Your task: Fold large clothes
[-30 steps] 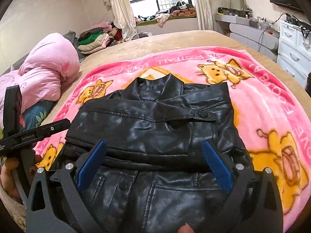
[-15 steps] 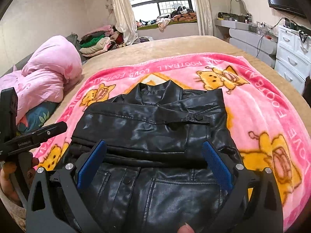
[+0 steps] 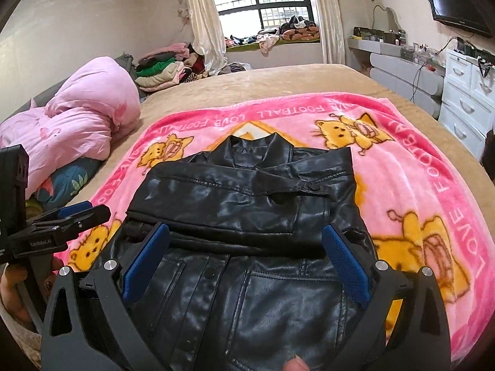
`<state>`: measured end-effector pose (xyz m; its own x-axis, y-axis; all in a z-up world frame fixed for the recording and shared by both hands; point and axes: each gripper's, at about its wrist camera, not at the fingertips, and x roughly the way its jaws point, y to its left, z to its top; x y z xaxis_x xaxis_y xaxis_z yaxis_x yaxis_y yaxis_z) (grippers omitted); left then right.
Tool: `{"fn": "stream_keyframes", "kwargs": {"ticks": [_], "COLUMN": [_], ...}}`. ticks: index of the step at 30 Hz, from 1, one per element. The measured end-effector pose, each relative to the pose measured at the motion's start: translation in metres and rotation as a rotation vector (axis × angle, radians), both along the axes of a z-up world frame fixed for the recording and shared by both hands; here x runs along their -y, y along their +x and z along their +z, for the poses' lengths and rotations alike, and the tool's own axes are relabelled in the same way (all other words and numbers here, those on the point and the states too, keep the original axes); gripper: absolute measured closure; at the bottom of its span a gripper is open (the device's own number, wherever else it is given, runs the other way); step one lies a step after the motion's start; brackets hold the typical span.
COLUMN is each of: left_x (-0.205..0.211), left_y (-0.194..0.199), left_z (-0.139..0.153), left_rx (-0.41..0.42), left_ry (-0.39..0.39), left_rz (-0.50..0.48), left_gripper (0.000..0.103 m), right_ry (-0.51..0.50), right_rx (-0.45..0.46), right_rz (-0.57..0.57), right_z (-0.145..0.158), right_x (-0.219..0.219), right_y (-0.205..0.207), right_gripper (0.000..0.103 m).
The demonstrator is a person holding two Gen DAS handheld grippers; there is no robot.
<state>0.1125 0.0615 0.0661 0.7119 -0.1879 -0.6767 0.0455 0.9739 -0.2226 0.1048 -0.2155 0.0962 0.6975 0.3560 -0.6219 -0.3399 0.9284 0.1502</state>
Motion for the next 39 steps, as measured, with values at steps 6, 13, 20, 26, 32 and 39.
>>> {"fn": "stream_keyframes", "kwargs": {"ticks": [6, 13, 20, 26, 32, 39], "left_x": [0.005, 0.011, 0.016, 0.013, 0.006, -0.016], "left_y": [-0.015, -0.032, -0.052, -0.067, -0.081, -0.099], "left_z": [0.002, -0.006, -0.022, -0.034, -0.044, -0.058], "left_rx": [0.004, -0.017, -0.055, -0.086, -0.118, -0.165], "left_ry": [0.024, 0.04, 0.059, 0.072, 0.073, 0.074], "left_rz": [0.0, -0.006, -0.008, 0.009, 0.037, 0.093], "left_gripper": [0.009, 0.009, 0.009, 0.009, 0.009, 0.009], "right_ry": [-0.013, -0.043, -0.062, -0.075, -0.081, -0.101], "right_rx": [-0.001, -0.021, -0.058, -0.093, -0.117, -0.164], "right_rz": [0.004, 0.012, 0.006, -0.001, -0.004, -0.006], "right_z": [0.002, -0.005, -0.02, -0.034, -0.045, -0.065], "right_x": [0.005, 0.014, 0.026, 0.036, 0.048, 0.064], "right_y": [-0.013, -0.029, -0.043, -0.056, -0.065, -0.077], "right_gripper": [0.005, 0.005, 0.005, 0.005, 0.005, 0.005]}}
